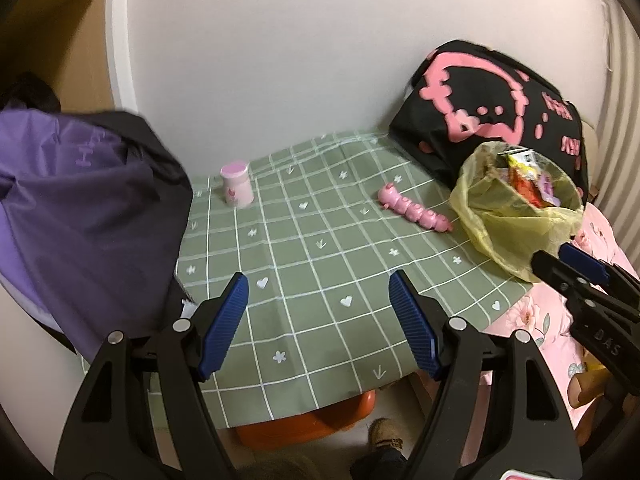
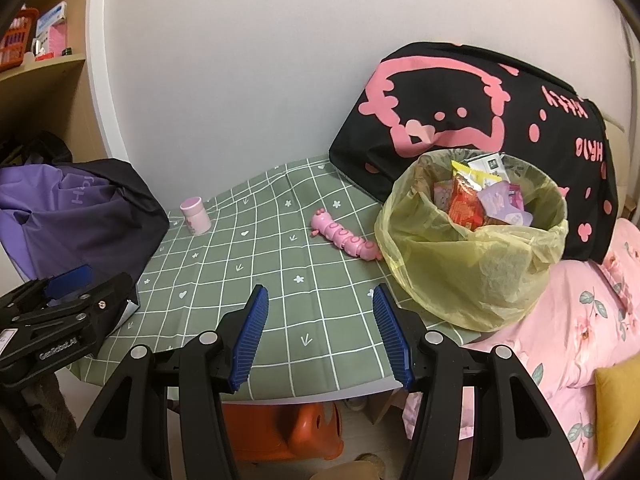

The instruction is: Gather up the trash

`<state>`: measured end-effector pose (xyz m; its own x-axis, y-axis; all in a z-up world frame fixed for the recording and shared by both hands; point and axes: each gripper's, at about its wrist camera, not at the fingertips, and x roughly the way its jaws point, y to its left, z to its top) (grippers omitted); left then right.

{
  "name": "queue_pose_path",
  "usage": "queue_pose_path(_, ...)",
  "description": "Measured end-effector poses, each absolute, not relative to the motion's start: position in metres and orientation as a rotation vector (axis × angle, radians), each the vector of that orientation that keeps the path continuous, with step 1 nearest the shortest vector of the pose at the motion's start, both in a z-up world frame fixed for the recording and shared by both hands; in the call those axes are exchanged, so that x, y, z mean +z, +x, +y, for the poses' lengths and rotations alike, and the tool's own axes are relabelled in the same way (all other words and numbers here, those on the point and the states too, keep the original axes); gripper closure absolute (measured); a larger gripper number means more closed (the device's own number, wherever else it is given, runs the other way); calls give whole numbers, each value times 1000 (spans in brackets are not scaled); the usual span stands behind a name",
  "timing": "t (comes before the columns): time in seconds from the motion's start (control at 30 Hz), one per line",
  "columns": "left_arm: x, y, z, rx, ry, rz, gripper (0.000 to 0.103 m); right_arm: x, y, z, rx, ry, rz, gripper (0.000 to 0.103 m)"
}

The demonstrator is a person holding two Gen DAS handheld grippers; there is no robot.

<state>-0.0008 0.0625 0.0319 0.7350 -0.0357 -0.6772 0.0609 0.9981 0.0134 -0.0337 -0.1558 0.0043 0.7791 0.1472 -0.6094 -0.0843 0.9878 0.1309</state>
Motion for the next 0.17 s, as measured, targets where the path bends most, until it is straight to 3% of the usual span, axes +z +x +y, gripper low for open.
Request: queue_pose_path(0.17,5,54,111,84,-66,831,34,-2,12,-134,235,-12,702,50)
